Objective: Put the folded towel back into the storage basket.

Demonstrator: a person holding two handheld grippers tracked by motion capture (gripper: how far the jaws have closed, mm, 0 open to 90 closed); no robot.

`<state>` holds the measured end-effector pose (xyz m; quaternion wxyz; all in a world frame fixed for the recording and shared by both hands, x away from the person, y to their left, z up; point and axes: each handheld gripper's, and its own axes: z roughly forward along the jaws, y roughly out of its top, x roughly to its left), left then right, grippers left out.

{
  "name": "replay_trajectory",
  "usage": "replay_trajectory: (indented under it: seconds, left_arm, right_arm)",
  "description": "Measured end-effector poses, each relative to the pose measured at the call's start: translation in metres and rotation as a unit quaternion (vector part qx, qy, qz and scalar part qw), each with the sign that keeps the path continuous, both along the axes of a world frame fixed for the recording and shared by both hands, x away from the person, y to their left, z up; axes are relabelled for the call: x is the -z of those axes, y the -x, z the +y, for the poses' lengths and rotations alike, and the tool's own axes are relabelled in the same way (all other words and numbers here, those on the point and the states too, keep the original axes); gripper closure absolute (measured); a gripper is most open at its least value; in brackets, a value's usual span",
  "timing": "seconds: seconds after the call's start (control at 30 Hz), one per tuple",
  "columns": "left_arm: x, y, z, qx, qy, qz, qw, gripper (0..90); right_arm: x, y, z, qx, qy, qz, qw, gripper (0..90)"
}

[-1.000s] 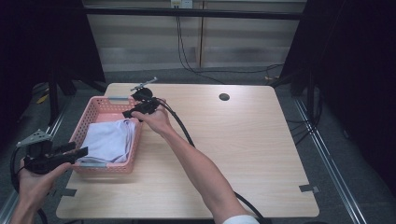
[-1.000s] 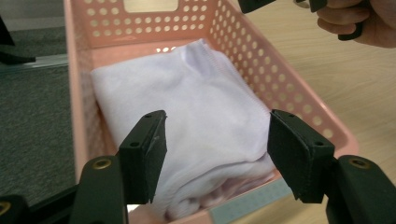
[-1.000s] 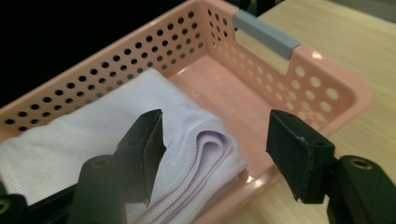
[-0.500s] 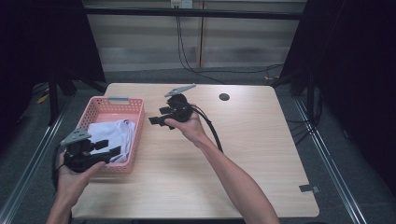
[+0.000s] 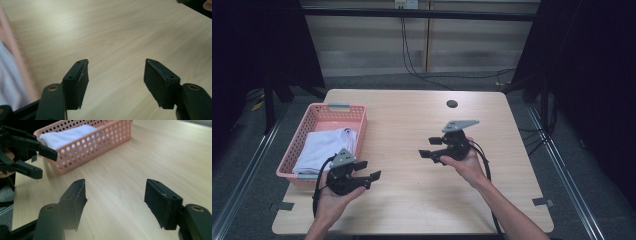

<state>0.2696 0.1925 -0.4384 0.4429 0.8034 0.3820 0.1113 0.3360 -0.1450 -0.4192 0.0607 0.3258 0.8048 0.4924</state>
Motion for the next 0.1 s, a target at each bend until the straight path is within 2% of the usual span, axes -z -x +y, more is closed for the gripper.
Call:
replay_trajectory:
  seconds: [0.03, 0.07, 0.1]
  left_arm:
    - [0.0, 0.0, 0.0, 0.0, 0.0, 0.0, 1.0, 34.1]
    - [0.004, 0.004, -0.002, 0.008, 0.001, 0.001, 1.0, 33.8]
    - [0.008, 0.008, -0.004, 0.01, -0.006, 0.005, 0.9999, 33.8]
  right_arm:
    - [0.0, 0.0, 0.0, 0.0, 0.0, 0.0, 1.0, 32.6]
    - [0.006, 0.015, -0.017, 0.017, -0.001, -0.003, 0.9999, 30.6]
    - [0.006, 0.015, -0.017, 0.017, -0.001, -0.003, 0.9999, 30.6]
